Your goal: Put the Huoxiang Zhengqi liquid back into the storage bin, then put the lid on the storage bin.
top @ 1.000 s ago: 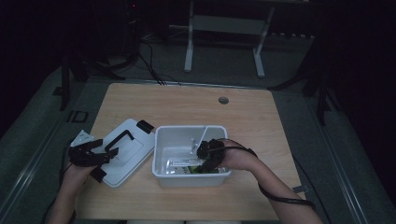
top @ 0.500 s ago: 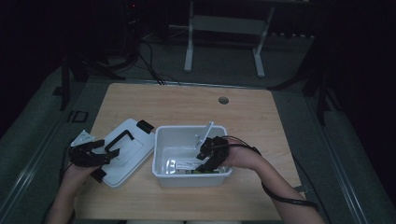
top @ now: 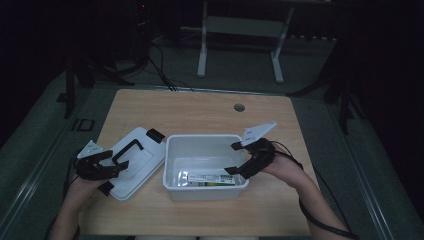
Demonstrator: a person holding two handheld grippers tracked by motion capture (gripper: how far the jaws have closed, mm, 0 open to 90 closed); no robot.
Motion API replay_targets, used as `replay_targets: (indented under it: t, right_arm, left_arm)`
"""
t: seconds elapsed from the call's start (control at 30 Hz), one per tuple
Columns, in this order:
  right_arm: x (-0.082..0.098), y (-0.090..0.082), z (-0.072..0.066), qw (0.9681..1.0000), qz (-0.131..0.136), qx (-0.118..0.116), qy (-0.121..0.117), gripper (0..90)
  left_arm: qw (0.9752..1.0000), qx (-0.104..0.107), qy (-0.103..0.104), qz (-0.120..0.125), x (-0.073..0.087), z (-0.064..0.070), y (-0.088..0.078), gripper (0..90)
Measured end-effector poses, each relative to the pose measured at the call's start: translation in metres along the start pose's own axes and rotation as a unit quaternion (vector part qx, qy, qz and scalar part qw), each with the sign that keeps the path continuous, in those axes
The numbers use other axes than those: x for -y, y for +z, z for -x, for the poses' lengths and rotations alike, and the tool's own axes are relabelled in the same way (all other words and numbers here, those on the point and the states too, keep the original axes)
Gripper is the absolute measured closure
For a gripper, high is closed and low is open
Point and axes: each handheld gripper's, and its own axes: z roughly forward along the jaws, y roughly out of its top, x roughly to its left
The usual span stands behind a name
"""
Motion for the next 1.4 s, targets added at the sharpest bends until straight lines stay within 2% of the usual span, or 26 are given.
replay_targets:
  t: [0.07,0.13,0.2,0.33,0.37,0.4,0.47,0.5,0.53,0.57,0.6,0.63,0.73,0.77,1.0,1.03,1.07,1.1,1.13,1.17,1.2,1.23,1.3,1.33,1.37,1.4]
  right_arm:
    - [0.01,-0.017,0.002,0.9987,0.046,0.018,0.016,13.8]
    - [0.022,-0.033,0.003,0.9957,0.075,0.045,0.032,13.7]
    - [0.037,-0.046,0.004,0.9913,0.086,0.088,0.045,13.7]
    - [0.068,-0.066,0.002,0.9809,0.109,0.148,0.065,13.7]
    - [0.068,-0.066,0.002,0.9809,0.109,0.148,0.065,13.7]
    - [0.087,-0.071,-0.001,0.9765,0.11,0.17,0.075,13.7]
    - [0.093,-0.072,-0.001,0.9754,0.11,0.173,0.081,13.7]
    - [0.112,-0.07,-0.001,0.9729,0.101,0.183,0.098,13.8]
    - [0.118,-0.068,-0.001,0.9717,0.1,0.188,0.102,13.7]
    - [0.128,-0.066,-0.001,0.9713,0.095,0.188,0.111,13.7]
    - [0.128,-0.066,-0.001,0.9713,0.095,0.188,0.111,13.7]
    - [0.143,-0.061,-0.002,0.9697,0.095,0.186,0.127,13.8]
    - [0.156,-0.055,-0.002,0.9689,0.092,0.181,0.142,13.7]
    - [0.169,-0.05,-0.002,0.9663,0.097,0.177,0.16,13.8]
    - [0.189,-0.041,-0.005,0.9639,0.092,0.171,0.182,13.8]
    - [0.193,-0.04,-0.006,0.9629,0.096,0.17,0.186,13.9]
    - [0.195,-0.04,-0.006,0.9624,0.095,0.171,0.189,13.9]
    - [0.197,-0.04,-0.006,0.9615,0.095,0.172,0.192,14.0]
    - [0.198,-0.04,-0.005,0.9608,0.096,0.173,0.194,14.0]
    - [0.2,-0.04,-0.005,0.9596,0.095,0.177,0.197,14.1]
    - [0.2,-0.04,-0.005,0.9596,0.095,0.177,0.197,14.1]
    - [0.204,-0.039,-0.006,0.9581,0.095,0.18,0.201,14.1]
    - [0.207,-0.039,-0.007,0.9579,0.09,0.182,0.203,14.2]
    - [0.207,-0.039,-0.007,0.9579,0.09,0.182,0.203,14.2]
    - [0.212,-0.038,-0.007,0.9578,0.086,0.178,0.208,14.1]
    - [0.213,-0.038,-0.007,0.9575,0.086,0.178,0.21,14.1]
  left_arm:
    - [1.0,-0.002,-0.004,0.002,0.001,0.0,-0.002,18.0]
    - [1.0,-0.001,-0.005,0.005,0.001,-0.001,-0.004,18.0]
    - [1.0,-0.002,-0.006,0.005,0.001,-0.001,-0.006,18.0]
    - [1.0,-0.006,0.002,-0.007,-0.002,-0.003,-0.005,18.0]
    - [1.0,-0.006,0.002,-0.007,-0.002,-0.003,-0.005,18.0]
    - [0.9999,-0.008,0.006,-0.011,-0.007,-0.004,-0.005,18.0]
    - [0.9999,-0.008,0.008,-0.01,-0.009,-0.005,-0.005,18.1]
    - [0.9998,-0.006,0.013,-0.013,-0.016,-0.006,-0.004,18.0]
    - [0.9998,-0.006,0.013,-0.013,-0.016,-0.006,-0.004,18.1]
    - [0.9995,-0.007,0.022,-0.021,-0.023,-0.007,-0.002,18.1]
    - [0.9995,-0.007,0.022,-0.021,-0.023,-0.007,-0.002,18.1]
    - [0.9991,-0.011,0.03,-0.028,-0.031,-0.009,-0.002,18.1]
    - [0.9989,-0.005,0.033,-0.034,-0.038,-0.012,0.0,18.1]
    - [0.9981,-0.003,0.037,-0.05,-0.047,-0.015,0.002,18.2]
    - [0.9953,0.002,0.052,-0.081,-0.062,-0.019,0.008,21.2]
    - [0.9925,0.01,0.066,-0.102,-0.063,-0.018,0.012,24.1]
    - [0.9925,0.01,0.066,-0.102,-0.063,-0.018,0.012,24.3]
    - [0.9902,0.015,0.071,-0.119,-0.064,-0.018,0.016,27.6]
    - [0.9902,0.015,0.071,-0.119,-0.064,-0.018,0.016,32.1]
    - [0.9881,0.02,0.075,-0.133,-0.063,-0.019,0.021,33.3]
    - [0.9881,0.02,0.075,-0.133,-0.063,-0.019,0.021,35.6]
    - [0.9852,0.024,0.086,-0.146,-0.064,-0.018,0.025,40.0]
    - [0.983,0.02,0.094,-0.156,-0.065,-0.017,0.029,44.0]
    - [0.983,0.02,0.094,-0.156,-0.065,-0.017,0.029,46.1]
    - [0.9784,0.027,0.102,-0.177,-0.065,-0.017,0.034,48.7]
    - [0.9765,0.027,0.108,-0.185,-0.066,-0.017,0.036,51.8]
